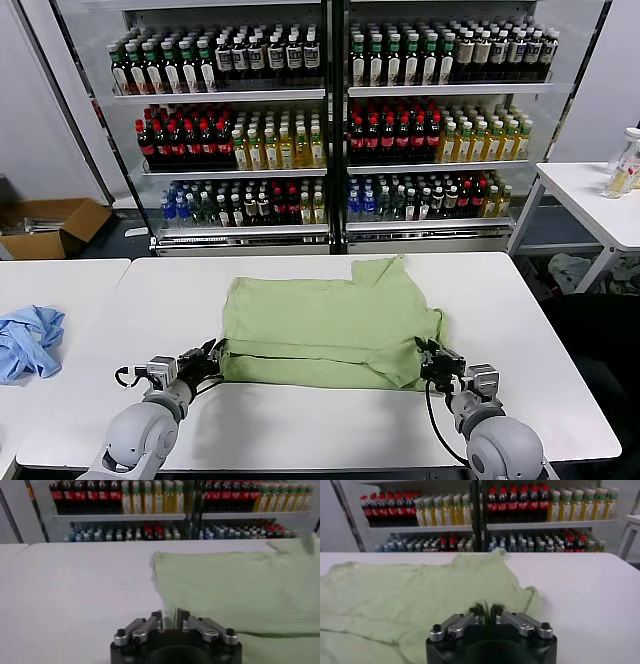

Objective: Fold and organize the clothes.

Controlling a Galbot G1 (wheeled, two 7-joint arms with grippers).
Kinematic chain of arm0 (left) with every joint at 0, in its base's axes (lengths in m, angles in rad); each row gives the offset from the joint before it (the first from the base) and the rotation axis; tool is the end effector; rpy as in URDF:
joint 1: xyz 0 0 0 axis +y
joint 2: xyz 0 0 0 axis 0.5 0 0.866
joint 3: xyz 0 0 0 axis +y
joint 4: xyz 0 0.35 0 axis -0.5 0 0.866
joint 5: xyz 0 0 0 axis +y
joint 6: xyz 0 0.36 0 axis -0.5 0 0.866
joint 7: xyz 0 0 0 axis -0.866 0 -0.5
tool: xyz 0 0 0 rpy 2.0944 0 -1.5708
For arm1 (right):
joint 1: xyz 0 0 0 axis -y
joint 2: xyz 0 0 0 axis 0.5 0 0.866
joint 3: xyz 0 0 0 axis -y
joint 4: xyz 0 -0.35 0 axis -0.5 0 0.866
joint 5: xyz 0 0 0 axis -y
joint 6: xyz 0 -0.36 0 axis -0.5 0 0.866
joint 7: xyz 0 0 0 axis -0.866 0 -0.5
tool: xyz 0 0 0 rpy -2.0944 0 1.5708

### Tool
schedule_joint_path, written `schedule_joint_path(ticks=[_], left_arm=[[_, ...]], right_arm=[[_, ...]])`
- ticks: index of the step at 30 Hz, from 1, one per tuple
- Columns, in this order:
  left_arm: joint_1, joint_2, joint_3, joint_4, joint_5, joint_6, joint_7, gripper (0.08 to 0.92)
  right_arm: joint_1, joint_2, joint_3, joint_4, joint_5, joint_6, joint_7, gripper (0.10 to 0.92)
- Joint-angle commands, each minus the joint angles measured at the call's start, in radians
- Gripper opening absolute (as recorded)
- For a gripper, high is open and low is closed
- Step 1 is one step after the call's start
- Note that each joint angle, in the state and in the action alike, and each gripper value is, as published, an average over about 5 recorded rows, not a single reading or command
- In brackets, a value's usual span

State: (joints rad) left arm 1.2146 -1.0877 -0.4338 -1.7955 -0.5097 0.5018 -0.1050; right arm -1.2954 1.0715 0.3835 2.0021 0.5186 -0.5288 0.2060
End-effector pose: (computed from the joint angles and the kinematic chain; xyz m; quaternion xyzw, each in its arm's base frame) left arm 0.3024 0.0975 -0.3082 -0.0436 -0.9665 -0.0107 0.2528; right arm 0.2655 -0.0554 -0.2705 0.0660 -0.9716 0.0221 0.2263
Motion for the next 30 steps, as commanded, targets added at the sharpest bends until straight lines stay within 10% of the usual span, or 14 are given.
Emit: schedule_joint_path(ticks=[1, 15, 30], left_arm=[[0.025, 0.016, -0.033, -0.029, 0.009, -0.005, -0.008, 0.435], [0.237, 0.014, -0.049, -0.295, -0.120, 0.061, -0.041, 0.807], [0.161, -0.006, -0.020, -0.161, -0.074, 0.074, -0.069, 0.793]], right_arm=[[-0.005, -0.015, 0.017, 0.002, -0.024, -0.027, 0.005, 0.490], [-0.246, -0.010, 0.086, 0.179, 0.015, -0.021, 0.037, 0.816], [-0.214, 0.036, 0.045, 0.097, 0.013, 0.006, 0.060, 0.741]])
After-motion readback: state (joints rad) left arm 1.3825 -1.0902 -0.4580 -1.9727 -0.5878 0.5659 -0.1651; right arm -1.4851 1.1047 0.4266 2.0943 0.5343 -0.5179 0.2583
